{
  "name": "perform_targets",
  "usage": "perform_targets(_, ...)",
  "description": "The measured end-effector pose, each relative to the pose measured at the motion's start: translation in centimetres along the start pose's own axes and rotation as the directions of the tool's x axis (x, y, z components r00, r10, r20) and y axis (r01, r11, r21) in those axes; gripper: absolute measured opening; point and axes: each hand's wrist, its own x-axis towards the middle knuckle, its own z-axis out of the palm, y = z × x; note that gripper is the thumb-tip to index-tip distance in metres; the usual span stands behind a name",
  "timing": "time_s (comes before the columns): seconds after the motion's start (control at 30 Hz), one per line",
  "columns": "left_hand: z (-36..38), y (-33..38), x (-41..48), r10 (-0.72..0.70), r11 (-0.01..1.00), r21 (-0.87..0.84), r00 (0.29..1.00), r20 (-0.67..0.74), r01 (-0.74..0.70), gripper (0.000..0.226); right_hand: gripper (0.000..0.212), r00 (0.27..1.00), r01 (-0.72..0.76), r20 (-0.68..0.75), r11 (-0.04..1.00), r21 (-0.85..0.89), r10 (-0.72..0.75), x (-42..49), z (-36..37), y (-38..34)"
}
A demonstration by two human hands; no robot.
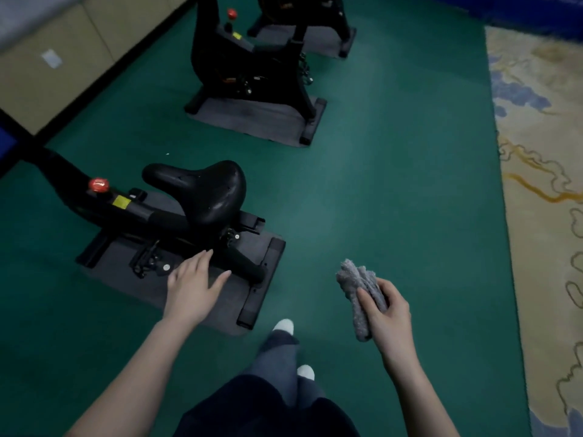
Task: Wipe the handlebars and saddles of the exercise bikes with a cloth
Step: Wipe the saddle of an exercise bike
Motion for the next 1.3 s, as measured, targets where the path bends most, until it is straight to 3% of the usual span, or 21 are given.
perform_targets(0.5, 0.5, -0.3, 6.4, -0.321, 0.919, -0.255, 0.946, -0.042, 0.301, 0.071, 0.016, 0.944, 0.176, 0.302, 0.976, -0.127, -0.131, 13.0, 7.1, -5.6)
perform_targets(0.8, 0.2, -1.3, 9.6, -0.405, 0.837, -0.407, 0.914, -0.014, 0.365, 0.079, 0.017, 0.875, 0.239, 0.465, 0.955, -0.176, -0.134, 18.4, 13.4, -9.2)
perform_targets(1.03, 0.6, -0.7, 9.9, -0.504, 0.745, -0.503, 0.864, 0.006, 0.438, 0.082, 0.020, 0.788, 0.322, 0.593, 0.932, -0.169, -0.165, 22.0, 17.8, -11.7)
perform_targets(1.3, 0.2, 1.4, 10.9, -0.644, 0.579, -0.633, 0.765, 0.033, 0.514, 0.087, 0.020, 0.635, 0.403, 0.732, 0.914, -0.041, -0.247, 26.9, 22.7, -14.5)
